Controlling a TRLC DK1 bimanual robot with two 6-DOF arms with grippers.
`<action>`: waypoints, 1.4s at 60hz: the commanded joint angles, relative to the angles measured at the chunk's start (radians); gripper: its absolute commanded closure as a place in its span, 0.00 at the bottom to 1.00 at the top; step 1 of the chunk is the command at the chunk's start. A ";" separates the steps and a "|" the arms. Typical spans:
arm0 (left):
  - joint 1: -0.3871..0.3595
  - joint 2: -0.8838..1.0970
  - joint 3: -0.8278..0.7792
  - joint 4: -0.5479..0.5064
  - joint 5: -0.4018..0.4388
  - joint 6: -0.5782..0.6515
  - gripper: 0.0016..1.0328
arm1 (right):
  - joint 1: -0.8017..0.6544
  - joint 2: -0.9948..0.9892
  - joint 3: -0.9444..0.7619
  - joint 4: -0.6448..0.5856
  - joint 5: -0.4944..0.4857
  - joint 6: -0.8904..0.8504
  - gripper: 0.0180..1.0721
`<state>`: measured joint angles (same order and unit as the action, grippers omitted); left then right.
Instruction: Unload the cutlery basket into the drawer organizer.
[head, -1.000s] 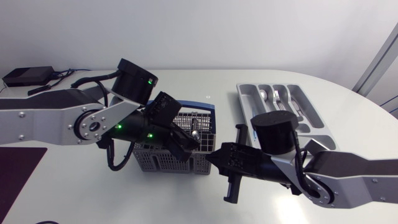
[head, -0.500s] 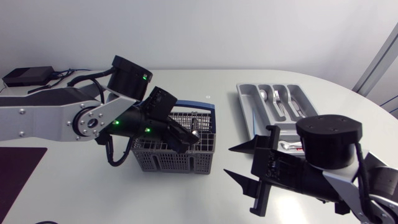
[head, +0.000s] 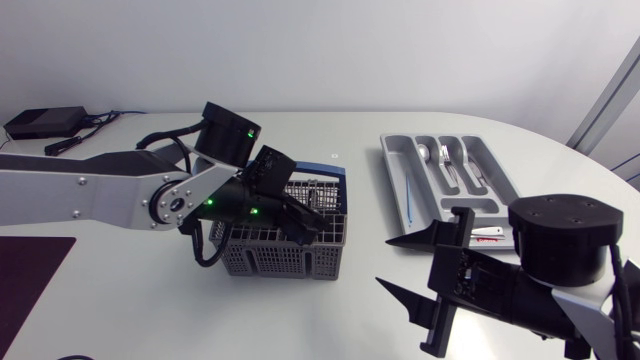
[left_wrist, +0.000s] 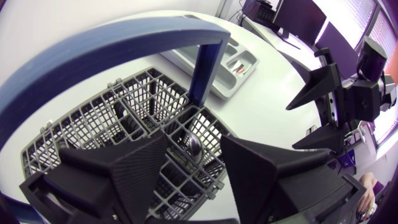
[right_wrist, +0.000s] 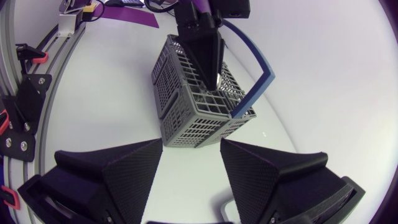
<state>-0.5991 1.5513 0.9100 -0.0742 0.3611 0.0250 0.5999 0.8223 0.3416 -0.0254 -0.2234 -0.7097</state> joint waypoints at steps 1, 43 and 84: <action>-0.010 0.021 0.020 0.014 0.007 -0.033 0.60 | -0.009 -0.014 -0.026 -0.011 -0.001 0.000 0.35; -0.001 -0.011 0.017 0.031 0.039 -0.053 0.97 | -0.065 -0.054 -0.056 -0.022 -0.039 -0.031 0.35; 0.142 -0.115 0.069 -0.085 0.320 -0.131 0.97 | -0.080 -0.100 -0.049 -0.073 -0.053 -0.048 0.35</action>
<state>-0.4648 1.4807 0.9325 -0.1486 0.6651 -0.0799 0.5278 0.7292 0.3107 -0.0826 -0.2684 -0.7414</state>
